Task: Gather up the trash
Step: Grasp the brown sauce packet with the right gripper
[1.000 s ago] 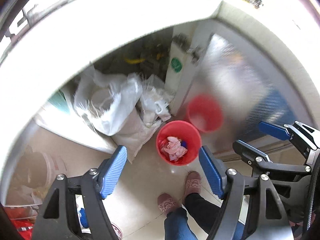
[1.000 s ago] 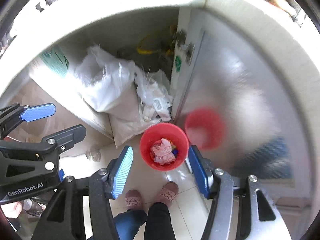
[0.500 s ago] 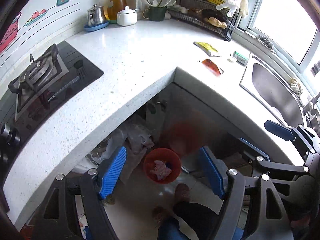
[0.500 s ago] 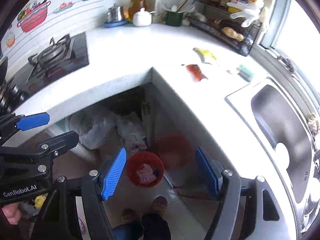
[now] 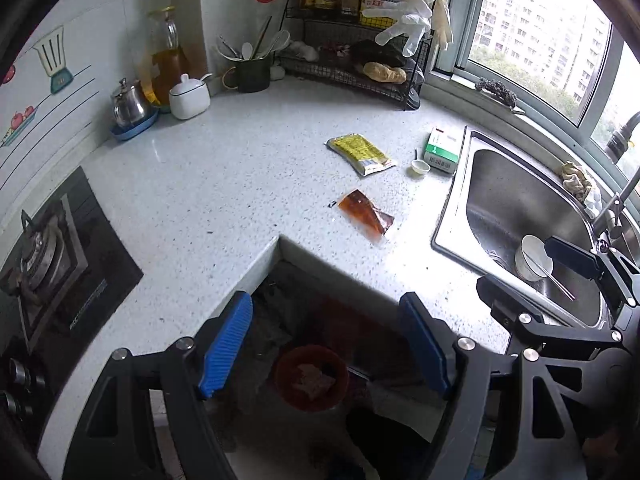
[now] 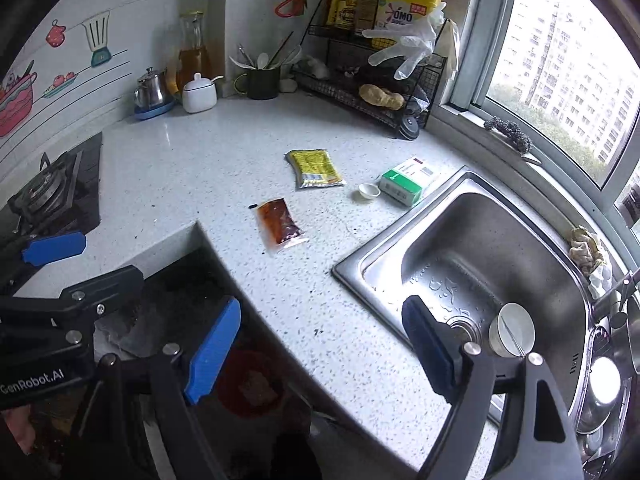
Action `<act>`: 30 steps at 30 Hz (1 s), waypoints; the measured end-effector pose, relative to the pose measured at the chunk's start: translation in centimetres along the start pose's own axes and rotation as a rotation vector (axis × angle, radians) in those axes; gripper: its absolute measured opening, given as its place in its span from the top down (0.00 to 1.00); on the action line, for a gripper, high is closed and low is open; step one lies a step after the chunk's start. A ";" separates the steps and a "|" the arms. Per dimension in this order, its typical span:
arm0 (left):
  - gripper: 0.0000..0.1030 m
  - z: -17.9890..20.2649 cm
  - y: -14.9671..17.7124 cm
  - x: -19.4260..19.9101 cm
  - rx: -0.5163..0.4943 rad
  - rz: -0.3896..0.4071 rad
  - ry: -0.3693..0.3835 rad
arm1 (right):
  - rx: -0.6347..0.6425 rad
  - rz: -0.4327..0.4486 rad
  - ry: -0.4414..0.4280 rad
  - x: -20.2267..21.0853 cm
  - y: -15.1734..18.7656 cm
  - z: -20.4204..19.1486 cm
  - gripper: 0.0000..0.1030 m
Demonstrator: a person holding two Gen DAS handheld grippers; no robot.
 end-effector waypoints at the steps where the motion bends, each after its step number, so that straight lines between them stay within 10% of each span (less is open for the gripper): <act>1: 0.28 0.4 -0.5 -0.6 -0.002 -0.008 0.008 | -0.003 0.000 0.008 0.0 -0.1 0.5 0.20; 13: 0.28 0.4 -5.4 -7.4 0.067 -0.093 -0.044 | 0.025 -0.090 -0.070 -6.9 -3.9 1.5 0.19; 30: 0.28 -8.0 -0.5 -10.3 0.283 -0.209 -0.195 | 0.255 -0.253 -0.346 -12.8 -2.1 -9.1 0.19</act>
Point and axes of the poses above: each gripper's, at about its wrist camera, not at the fingertips, and x roughly against the way its jaws point, z to its right, y to its underside, the point moved 10 cm from there along -x, roughly the way its jaws point, and after that the axes turned 2 degrees about z, right-handed, at the moved point
